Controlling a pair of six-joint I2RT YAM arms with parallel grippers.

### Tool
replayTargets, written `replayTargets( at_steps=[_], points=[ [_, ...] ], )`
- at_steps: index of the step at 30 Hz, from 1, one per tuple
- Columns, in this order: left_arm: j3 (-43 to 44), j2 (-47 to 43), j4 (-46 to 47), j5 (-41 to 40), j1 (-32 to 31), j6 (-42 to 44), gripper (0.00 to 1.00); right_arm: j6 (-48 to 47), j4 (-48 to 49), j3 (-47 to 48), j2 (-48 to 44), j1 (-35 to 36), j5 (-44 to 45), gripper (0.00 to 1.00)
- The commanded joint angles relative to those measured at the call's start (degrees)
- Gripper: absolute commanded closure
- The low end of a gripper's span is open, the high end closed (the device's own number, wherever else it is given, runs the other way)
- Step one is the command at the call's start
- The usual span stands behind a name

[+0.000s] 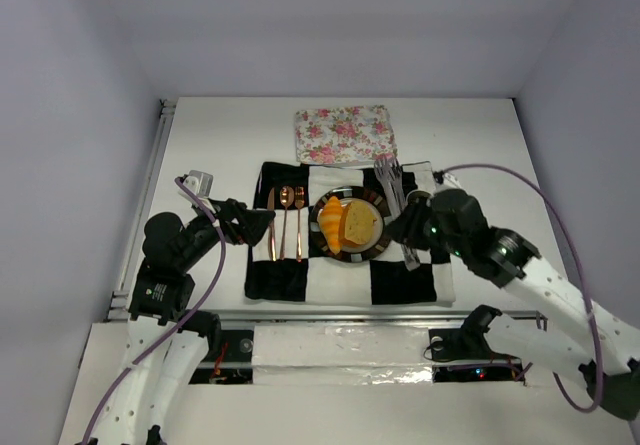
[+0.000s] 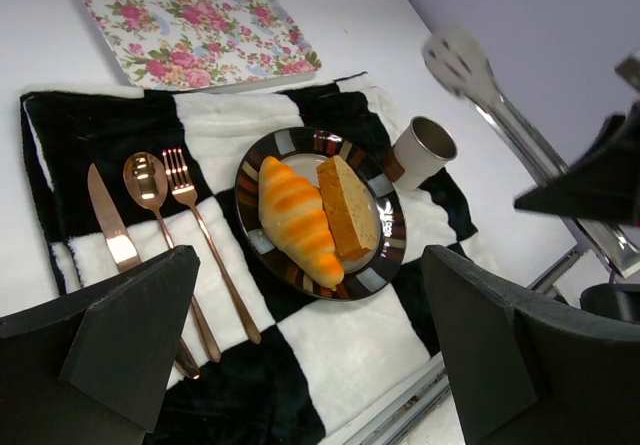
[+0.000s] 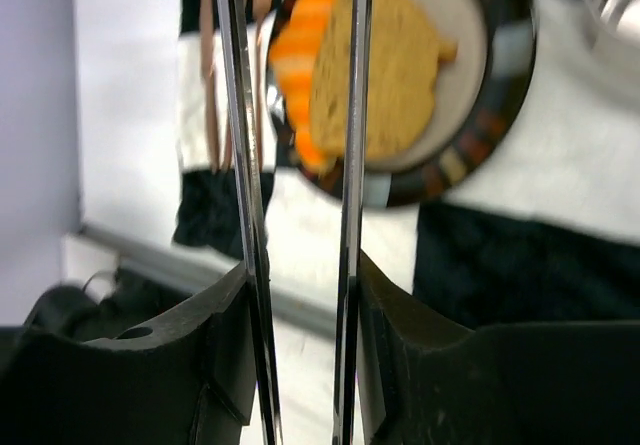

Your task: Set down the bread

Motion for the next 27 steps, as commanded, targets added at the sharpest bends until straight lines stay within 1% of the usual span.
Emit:
replayTargets(
  at_steps=[1,2,3,4,5,6,7,8,9,11,12,15,17,18,21,22,25,27],
  points=[
    [-0.5,-0.5,2.9,0.8,-0.3,0.2,0.05,-9.1,4.5,7.2,10.2,-0.5,9.8,0.58],
    [-0.4,-0.5,2.9,0.8,-0.3,0.2,0.05,-10.9,5.0,11.0,13.0,-4.0,10.6,0.59],
    [-0.5,-0.8,2.9,0.8,-0.3,0.2,0.05,-12.6,5.7,12.7,15.6,-6.8,9.8,0.59],
    [-0.4,-0.9,2.8,0.7,-0.3,0.2,0.05,-15.7,8.1,14.0,20.2,-10.3,8.4,0.59],
    [-0.4,-1.0,2.8,0.8,-0.3,0.2,0.05,-16.9,9.3,16.4,22.5,-17.8,4.9,0.60],
    [-0.5,-1.3,2.8,0.8,-0.3,0.2,0.05,-17.7,10.3,17.6,24.9,-21.2,4.0,0.60],
    [-0.5,-1.4,2.9,0.8,-0.3,0.3,0.05,-19.0,11.7,18.9,29.9,-24.4,3.4,0.60],
    [-0.5,-1.6,2.9,0.8,-0.3,0.3,0.05,-19.6,12.1,20.3,32.4,-27.0,2.4,0.60],
    [-0.5,-1.8,3.0,0.9,-0.3,0.2,0.05,-20.0,12.3,23.0,34.7,-31.3,2.4,0.60],
    [-0.5,-2.0,3.0,1.3,-0.3,0.3,0.06,-20.8,13.7,25.0,40.7,-35.2,1.0,0.60],
    [-0.5,-2.1,3.1,1.5,-0.3,0.3,0.06,-21.1,14.1,27.0,42.6,-38.4,0.5,0.60],
    [-0.6,-2.5,3.2,1.5,-0.3,0.4,0.06,-22.3,15.5,29.1,49.3,-42.2,0.6,0.60],
    [-0.5,-2.5,3.1,1.6,-0.3,0.3,0.06,-25.8,15.5,30.8,52.5,-44.4,2.5,0.60],
    [-0.5,-2.6,3.1,1.6,-0.3,0.3,0.06,-27.2,14.9,31.3,55.6,-44.4,3.6,0.60],
    [-0.4,-2.7,3.1,1.6,-0.3,0.4,0.06,-33.3,12.9,32.4,59.1,-45.1,7.1,0.59],
    [-0.4,-2.6,3.1,1.7,-0.3,0.5,0.06,-36.2,13.3,32.3,60.6,-45.1,7.6,0.59],
    [-0.4,-2.2,3.2,1.7,-0.3,0.4,0.06,-39.4,14.9,31.6,62.5,-45.6,9.7,0.57],
    [-0.4,-1.9,3.1,1.8,-0.3,0.4,0.06,-40.3,14.9,32.8,63.9,-45.6,10.8,0.52]
  ],
)
